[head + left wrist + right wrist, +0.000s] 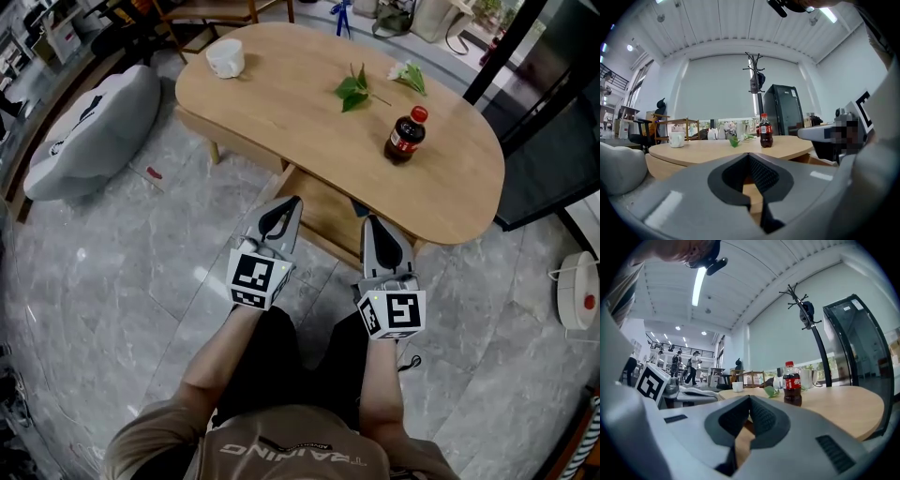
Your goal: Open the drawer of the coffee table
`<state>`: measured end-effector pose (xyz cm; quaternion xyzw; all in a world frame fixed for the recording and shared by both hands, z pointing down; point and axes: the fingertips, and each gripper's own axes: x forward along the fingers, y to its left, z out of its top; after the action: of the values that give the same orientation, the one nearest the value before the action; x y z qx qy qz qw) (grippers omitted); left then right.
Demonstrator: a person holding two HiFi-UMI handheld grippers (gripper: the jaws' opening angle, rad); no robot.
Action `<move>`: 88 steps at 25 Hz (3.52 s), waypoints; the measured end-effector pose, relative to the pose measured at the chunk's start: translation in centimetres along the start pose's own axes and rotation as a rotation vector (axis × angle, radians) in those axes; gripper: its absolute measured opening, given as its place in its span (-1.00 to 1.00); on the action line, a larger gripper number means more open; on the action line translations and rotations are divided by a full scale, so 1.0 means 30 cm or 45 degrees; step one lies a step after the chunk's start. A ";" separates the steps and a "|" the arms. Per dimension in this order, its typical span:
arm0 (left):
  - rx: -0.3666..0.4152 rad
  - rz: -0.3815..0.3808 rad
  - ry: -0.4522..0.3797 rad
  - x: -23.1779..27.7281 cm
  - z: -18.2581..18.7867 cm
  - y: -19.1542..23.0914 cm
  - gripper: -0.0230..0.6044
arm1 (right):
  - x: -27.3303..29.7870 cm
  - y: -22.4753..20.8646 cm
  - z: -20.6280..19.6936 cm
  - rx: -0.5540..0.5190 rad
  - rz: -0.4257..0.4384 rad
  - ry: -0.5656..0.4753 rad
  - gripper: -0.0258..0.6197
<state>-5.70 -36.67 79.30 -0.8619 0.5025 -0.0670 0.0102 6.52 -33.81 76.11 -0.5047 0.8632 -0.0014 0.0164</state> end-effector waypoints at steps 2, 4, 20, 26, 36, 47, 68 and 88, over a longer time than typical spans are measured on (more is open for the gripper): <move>-0.016 -0.017 0.004 0.020 -0.002 -0.004 -0.91 | 0.007 -0.008 0.002 -0.002 -0.002 -0.014 -0.90; -0.028 -0.030 0.010 0.040 -0.002 -0.006 -0.91 | 0.016 -0.014 -0.004 -0.005 -0.011 -0.002 -0.90; -0.070 -0.065 0.175 -0.074 0.520 0.038 -0.91 | 0.037 0.070 0.582 0.010 0.015 0.150 -0.90; -0.027 0.003 0.182 -0.198 0.919 0.070 -0.91 | 0.059 0.122 1.020 -0.015 0.118 0.137 -0.90; -0.022 0.059 0.109 -0.338 1.662 0.135 -0.91 | -0.002 0.200 1.738 -0.084 0.121 0.096 -0.90; -0.004 0.021 0.066 -0.450 1.933 0.149 -0.91 | -0.042 0.250 2.015 -0.195 0.043 0.073 -0.90; 0.059 -0.176 -0.014 -0.335 2.092 0.183 -0.91 | 0.041 0.229 2.137 -0.214 -0.061 0.030 -0.90; 0.028 -0.159 0.004 -0.343 2.067 0.063 -0.91 | -0.044 0.187 2.147 -0.156 -0.015 0.011 -0.90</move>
<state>-4.53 -31.77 16.61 -0.8913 0.4471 -0.0745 0.0147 4.20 -28.99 11.68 -0.5098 0.8587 0.0493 -0.0182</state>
